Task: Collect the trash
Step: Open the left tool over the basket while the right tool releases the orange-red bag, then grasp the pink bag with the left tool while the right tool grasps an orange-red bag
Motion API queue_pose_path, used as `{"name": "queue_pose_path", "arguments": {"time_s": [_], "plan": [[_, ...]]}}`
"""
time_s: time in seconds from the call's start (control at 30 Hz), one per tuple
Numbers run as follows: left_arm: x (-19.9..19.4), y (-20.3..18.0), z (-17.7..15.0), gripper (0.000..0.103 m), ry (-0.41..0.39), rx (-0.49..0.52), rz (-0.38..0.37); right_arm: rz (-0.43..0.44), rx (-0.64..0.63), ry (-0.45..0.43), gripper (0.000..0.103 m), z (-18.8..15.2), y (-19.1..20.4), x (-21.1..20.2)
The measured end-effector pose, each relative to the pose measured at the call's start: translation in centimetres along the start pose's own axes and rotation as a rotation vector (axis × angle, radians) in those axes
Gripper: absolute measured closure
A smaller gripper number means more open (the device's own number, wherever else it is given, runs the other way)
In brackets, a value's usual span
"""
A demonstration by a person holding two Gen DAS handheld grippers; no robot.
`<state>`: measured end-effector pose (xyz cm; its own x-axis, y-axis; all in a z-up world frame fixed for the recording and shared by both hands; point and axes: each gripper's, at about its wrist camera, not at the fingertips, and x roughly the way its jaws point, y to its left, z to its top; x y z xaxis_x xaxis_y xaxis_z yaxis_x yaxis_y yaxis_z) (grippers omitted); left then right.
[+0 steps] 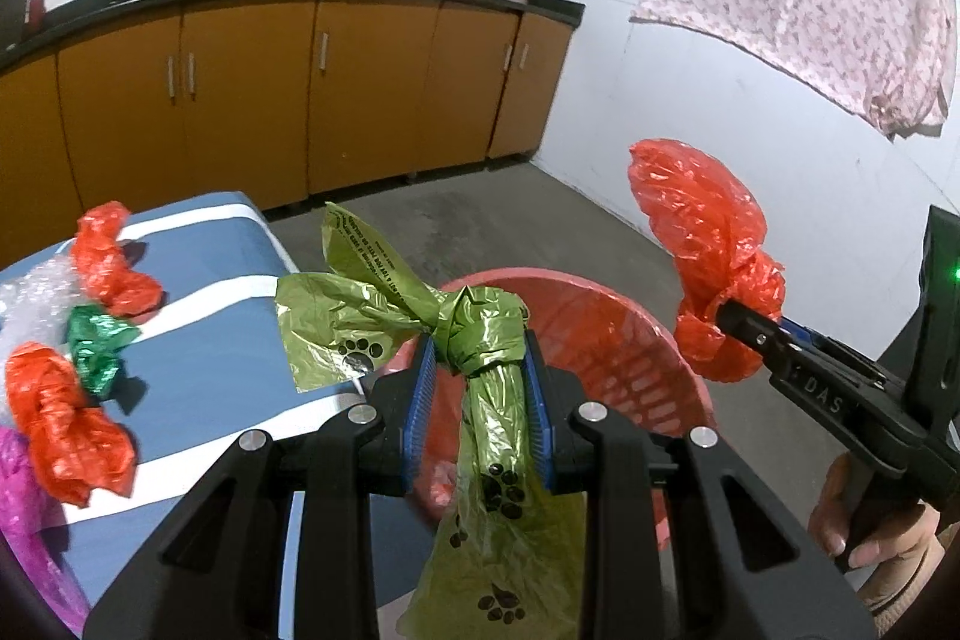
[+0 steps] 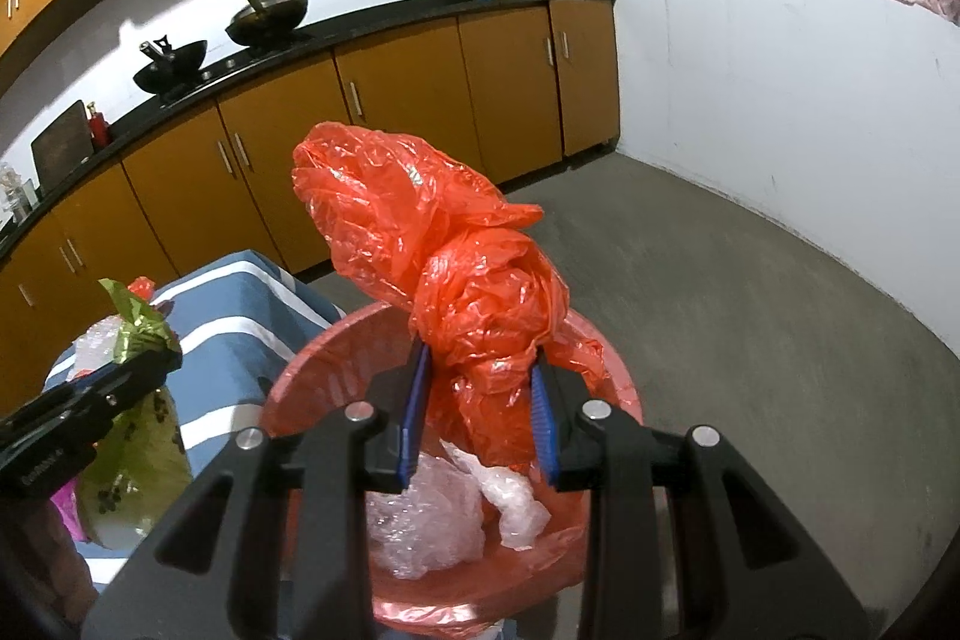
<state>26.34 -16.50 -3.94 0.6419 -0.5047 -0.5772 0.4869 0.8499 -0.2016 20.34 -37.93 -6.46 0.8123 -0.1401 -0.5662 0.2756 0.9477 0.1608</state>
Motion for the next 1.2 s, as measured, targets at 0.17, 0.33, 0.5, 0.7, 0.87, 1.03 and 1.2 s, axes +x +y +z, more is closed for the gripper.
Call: {"name": "queue_pose_path", "arguments": {"time_s": [0.17,0.33,0.5,0.7,0.87,1.03,1.2], "plan": [[1.5,-0.9,0.0,0.074,0.016,0.026,-0.017,-0.004,0.012,0.014,0.073,-0.3,-0.7,1.2],[2.7,-1.6,0.1,0.074,0.027,0.041,-0.034,0.002,0.008,0.016,0.072,-0.3,-1.0,2.1],[3.6,-1.6,-0.2,0.059,0.052,0.045,-0.039,0.01,0.012,0.019,0.064,-0.6,-1.2,2.6],[4.2,-0.5,-1.0,0.047,0.073,-0.003,-0.038,0.012,0.019,0.038,0.052,-1.4,-1.5,3.1],[3.2,1.5,-1.3,0.047,0.061,-0.045,-0.008,-0.003,0.014,0.032,0.046,-1.8,-1.8,2.7],[0.9,3.6,-1.5,0.047,0.016,-0.07,0.041,-0.004,0.017,0.025,0.046,-1.6,-1.6,2.3],[-2.4,5.2,-1.9,0.044,-0.042,-0.059,0.108,0.029,-0.009,0.013,0.046,-1.5,0.5,1.5]]}}
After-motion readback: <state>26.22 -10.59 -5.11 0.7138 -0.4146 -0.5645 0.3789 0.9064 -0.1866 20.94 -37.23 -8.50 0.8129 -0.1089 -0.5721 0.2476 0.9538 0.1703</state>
